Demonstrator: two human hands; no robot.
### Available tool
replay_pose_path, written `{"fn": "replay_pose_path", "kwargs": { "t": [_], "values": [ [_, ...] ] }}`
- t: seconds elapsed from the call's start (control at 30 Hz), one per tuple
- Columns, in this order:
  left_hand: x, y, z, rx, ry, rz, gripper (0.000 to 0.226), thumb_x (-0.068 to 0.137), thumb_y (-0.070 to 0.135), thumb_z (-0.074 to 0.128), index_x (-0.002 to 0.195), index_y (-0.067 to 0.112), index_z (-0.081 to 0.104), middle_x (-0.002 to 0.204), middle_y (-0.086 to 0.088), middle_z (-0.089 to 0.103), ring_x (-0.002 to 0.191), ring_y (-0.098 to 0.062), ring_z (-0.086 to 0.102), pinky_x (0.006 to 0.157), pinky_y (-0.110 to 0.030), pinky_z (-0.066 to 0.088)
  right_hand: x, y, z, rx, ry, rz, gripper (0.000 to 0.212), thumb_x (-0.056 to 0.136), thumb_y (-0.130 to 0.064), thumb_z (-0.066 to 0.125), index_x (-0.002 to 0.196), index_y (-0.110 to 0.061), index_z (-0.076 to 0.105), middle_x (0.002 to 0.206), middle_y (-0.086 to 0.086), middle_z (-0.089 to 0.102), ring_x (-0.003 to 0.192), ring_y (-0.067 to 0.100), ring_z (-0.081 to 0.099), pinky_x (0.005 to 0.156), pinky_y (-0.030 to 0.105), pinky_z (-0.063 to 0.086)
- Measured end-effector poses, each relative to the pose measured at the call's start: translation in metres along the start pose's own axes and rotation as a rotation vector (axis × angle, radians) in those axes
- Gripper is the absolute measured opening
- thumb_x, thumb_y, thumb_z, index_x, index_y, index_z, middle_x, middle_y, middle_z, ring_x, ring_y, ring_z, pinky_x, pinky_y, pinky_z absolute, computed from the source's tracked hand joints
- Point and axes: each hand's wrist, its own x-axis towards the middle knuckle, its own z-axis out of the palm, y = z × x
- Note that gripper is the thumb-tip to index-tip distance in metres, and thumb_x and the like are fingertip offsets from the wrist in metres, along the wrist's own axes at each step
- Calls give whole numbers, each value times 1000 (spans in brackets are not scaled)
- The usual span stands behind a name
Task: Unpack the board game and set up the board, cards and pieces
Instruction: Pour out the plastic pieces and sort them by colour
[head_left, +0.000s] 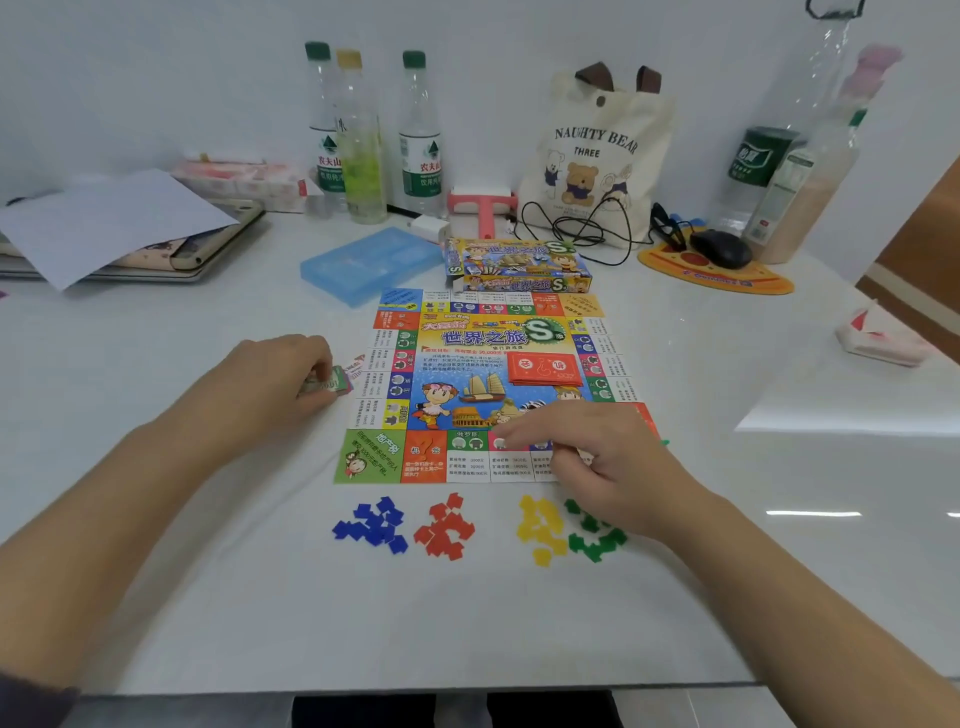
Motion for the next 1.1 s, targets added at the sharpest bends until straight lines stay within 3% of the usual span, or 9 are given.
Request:
{"fn": "replay_pose_path", "kwargs": {
  "t": [0.3, 0.47, 0.7, 0.87, 1.0, 1.1],
  "values": [
    [-20, 19, 5, 49, 68, -173, 21, 88, 34, 58, 93, 17, 47, 87, -5, 59, 76, -25, 53, 61, -34, 40, -2, -3, 3, -12, 26, -3, 43, 80, -10, 37, 103, -12, 73, 109, -6, 72, 106, 5, 64, 88, 34, 54],
    [-19, 17, 8, -59, 155, -207, 25, 87, 36, 60, 101, 19, 47, 94, -5, 60, 83, -27, 55, 68, -38, 47, -3, -2, 5, -3, 40, -6, 43, 80, -10, 37, 102, -11, 73, 108, -5, 72, 106, 6, 65, 88, 34, 54],
    [-5, 14, 10, -13, 120, -137, 26, 88, 43, 57, 105, 24, 52, 99, 2, 61, 87, -20, 54, 70, -34, 44, 0, -5, 9, 37, 32, -16, 42, 79, -9, 37, 101, -10, 73, 106, -3, 73, 105, 8, 66, 85, 36, 56],
    [18, -6, 6, -29, 85, -8, 26, 95, 33, 46, 117, 24, 58, 112, 2, 56, 105, -21, 54, 87, -38, 40, 0, -4, 10, 55, 42, -11, 42, 78, -9, 38, 100, -12, 73, 106, -4, 73, 104, 7, 66, 84, 36, 56],
    [22, -12, 13, -20, 3, 149, 29, 97, 29, 42, 119, 30, 61, 111, 3, 52, 93, -12, 49, 87, -35, 34, -1, -4, 11, 49, 49, -24, 41, 78, -9, 38, 99, -11, 73, 105, -4, 73, 103, 7, 66, 84, 37, 56],
    [19, -12, 20, 5, 59, 196, 28, 97, 34, 42, 117, 29, 61, 106, 5, 52, 85, -8, 46, 84, -34, 33, 0, -2, 11, 52, 44, -10, 42, 78, -10, 37, 99, -13, 74, 105, -5, 73, 103, 7, 66, 84, 38, 56]
  ]
}}
